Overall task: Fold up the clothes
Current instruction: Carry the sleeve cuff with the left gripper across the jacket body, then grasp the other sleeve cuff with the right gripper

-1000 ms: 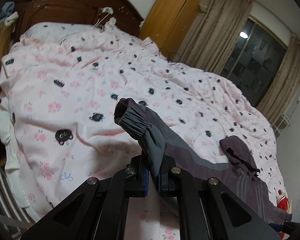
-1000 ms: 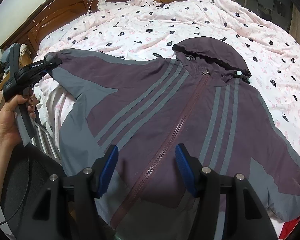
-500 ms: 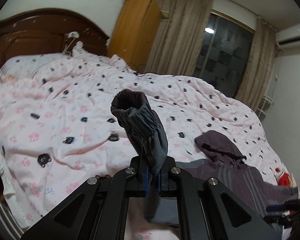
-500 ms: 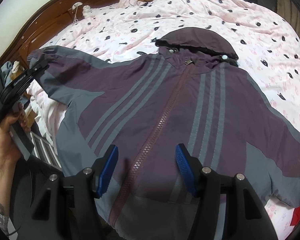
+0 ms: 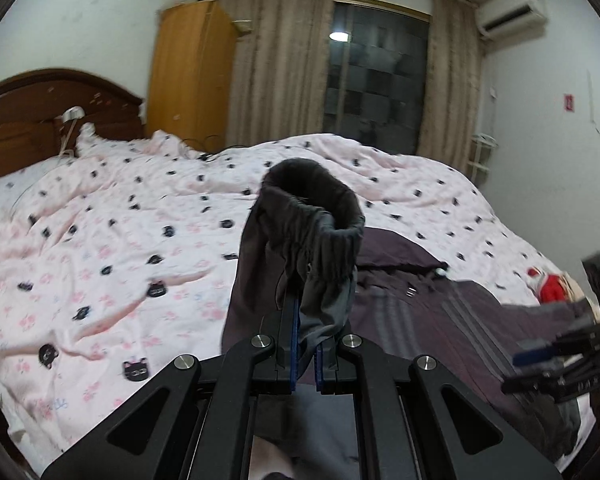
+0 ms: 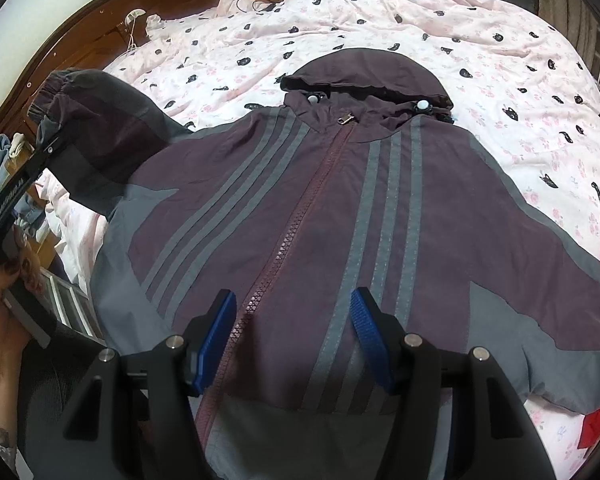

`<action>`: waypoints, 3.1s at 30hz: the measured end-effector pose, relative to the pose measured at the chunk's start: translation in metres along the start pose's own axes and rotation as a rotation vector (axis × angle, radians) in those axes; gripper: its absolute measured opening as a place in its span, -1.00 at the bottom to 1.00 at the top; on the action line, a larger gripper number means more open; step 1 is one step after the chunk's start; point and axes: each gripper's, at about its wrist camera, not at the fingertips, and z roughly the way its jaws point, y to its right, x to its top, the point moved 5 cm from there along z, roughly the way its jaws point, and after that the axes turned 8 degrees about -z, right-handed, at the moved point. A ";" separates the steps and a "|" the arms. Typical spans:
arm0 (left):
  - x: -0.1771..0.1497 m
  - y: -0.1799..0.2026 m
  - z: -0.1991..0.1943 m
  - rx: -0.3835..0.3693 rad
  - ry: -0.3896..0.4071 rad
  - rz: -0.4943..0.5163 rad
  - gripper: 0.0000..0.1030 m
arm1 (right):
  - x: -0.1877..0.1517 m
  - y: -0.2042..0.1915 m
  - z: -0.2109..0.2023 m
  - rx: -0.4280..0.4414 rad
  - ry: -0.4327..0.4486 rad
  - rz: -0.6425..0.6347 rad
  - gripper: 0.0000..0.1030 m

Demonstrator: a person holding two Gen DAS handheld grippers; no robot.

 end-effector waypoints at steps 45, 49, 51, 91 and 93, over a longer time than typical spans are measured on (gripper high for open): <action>-0.126 0.171 0.017 -0.118 -0.344 0.563 -0.78 | 0.008 0.059 -0.006 -0.074 0.026 0.097 0.30; -0.131 0.174 0.004 -0.058 -0.287 0.660 -0.53 | 0.010 0.056 -0.008 -0.081 0.031 0.076 0.30; -0.131 0.175 -0.002 -0.016 -0.241 0.700 -0.19 | 0.012 0.054 -0.009 -0.077 0.034 0.062 0.30; -0.122 0.148 -0.032 0.055 -0.262 0.545 0.36 | -0.006 0.012 0.005 -0.039 -0.018 -0.101 0.31; -0.098 0.136 -0.037 0.041 -0.246 0.436 0.36 | -0.007 0.016 -0.010 0.026 0.023 -0.069 0.31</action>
